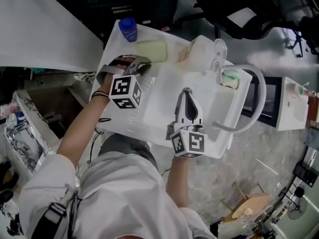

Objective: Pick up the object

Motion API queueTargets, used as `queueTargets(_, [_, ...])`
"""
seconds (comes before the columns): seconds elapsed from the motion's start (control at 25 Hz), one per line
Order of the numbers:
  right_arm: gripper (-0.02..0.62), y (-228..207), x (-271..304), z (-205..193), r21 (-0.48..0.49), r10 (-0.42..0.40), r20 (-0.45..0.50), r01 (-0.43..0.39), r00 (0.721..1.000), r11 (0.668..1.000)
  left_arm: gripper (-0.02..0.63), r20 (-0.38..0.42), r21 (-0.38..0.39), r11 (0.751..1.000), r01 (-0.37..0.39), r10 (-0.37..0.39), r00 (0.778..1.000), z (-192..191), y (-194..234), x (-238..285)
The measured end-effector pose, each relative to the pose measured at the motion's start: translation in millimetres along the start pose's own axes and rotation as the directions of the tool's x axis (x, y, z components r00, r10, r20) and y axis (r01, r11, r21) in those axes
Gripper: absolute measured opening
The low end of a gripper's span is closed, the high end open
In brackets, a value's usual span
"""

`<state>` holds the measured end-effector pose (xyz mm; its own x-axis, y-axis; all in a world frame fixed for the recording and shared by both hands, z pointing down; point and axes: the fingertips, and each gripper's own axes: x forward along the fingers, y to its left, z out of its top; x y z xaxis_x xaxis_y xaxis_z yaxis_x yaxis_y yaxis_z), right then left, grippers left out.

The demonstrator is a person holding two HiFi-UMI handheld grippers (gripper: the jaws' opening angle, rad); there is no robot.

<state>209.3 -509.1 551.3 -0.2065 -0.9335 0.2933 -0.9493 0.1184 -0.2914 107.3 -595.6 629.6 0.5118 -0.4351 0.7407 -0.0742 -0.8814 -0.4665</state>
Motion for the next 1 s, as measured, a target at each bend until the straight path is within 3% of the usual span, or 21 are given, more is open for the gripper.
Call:
queueTargets(0.24, [0.006, 22.0, -29.4, 18.1, -0.036, 0.041, 0.037, -0.04, 0.998, 0.999, 0.055, 0.059, -0.12, 0.987, -0.106, 0.114, 0.992, 16.2, 2.5, -61.7])
queueTargets(0.48, [0.006, 39.6, -61.5, 36.7, -0.081, 0.072, 0.073, -0.066, 0.995, 0.994, 0.054, 0.124, -0.251, 0.947, -0.198, 0.234, 0.964, 34.8, 5.6, -124.0])
queueTargets(0.84, [0.006, 59.5, -97.6, 61.4, -0.144, 0.098, 0.125, -0.08, 0.987, 0.986, 0.054, 0.184, -0.388, 0.866, -0.315, 0.408, 0.894, 44.4, 6.9, -208.0])
queueTargets(1.0, [0.006, 64.9, -108.2, 73.7, -0.166, 0.109, 0.153, -0.083, 0.982, 0.983, 0.054, 0.193, -0.447, 0.814, -0.371, 0.493, 0.849, 42.1, 10.0, -242.6])
